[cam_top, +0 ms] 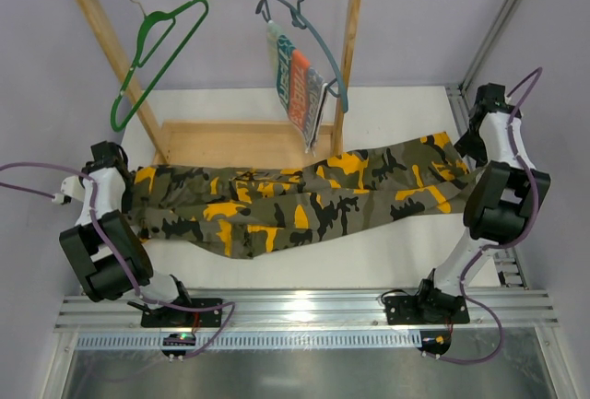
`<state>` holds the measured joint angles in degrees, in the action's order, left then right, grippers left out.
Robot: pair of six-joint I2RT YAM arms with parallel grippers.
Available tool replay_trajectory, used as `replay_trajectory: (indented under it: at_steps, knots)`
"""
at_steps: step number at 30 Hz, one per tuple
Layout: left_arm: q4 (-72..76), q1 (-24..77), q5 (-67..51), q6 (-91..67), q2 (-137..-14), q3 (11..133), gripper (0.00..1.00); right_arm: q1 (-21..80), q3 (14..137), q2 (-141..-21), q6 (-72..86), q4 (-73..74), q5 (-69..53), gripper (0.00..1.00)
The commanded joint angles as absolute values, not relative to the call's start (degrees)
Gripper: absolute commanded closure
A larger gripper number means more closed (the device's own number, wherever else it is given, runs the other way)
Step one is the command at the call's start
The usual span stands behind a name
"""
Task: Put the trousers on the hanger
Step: Fold the trousers
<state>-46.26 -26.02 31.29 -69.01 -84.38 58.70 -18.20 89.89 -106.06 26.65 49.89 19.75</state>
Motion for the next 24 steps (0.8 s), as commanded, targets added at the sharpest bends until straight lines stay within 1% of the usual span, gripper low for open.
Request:
replay_trajectory:
  at_steps: [1,5,11,13,16,19,21,24]
  knots:
    - [-42.4,-26.6,32.2,-69.7,-84.5,60.8,1.0,-19.5,84.7,-98.1,27.3,49.5,20.7,0.49]
    - [-41.7,-26.5,30.9,-69.3,-84.8,61.0,0.99,-22.8,75.3,-91.9,29.3,47.7,19.8,0.5]
    - [-41.2,-26.5,29.6,-69.1,-85.7,60.9,0.99,-26.1,69.6,-88.1,30.3,46.8,20.1,0.55]
    - [-41.1,-26.5,29.3,-69.1,-85.8,60.8,1.0,-26.5,66.7,-86.9,30.6,44.6,16.9,0.56]
    - [-41.0,-26.5,29.0,-69.1,-85.7,60.9,1.0,-26.5,63.4,-87.5,31.7,41.6,16.2,0.56]
    - [-41.1,-26.5,29.4,-68.6,-85.4,60.9,0.99,-26.6,60.7,-88.9,33.3,38.2,18.2,0.57]
    - [-41.0,-26.5,29.3,-68.6,-85.2,60.6,1.0,-26.6,59.0,-89.6,34.4,33.5,17.8,0.56]
    - [-40.9,-26.5,29.1,-69.0,-85.2,60.6,1.0,-26.5,59.1,-92.6,36.0,33.1,17.7,0.57]
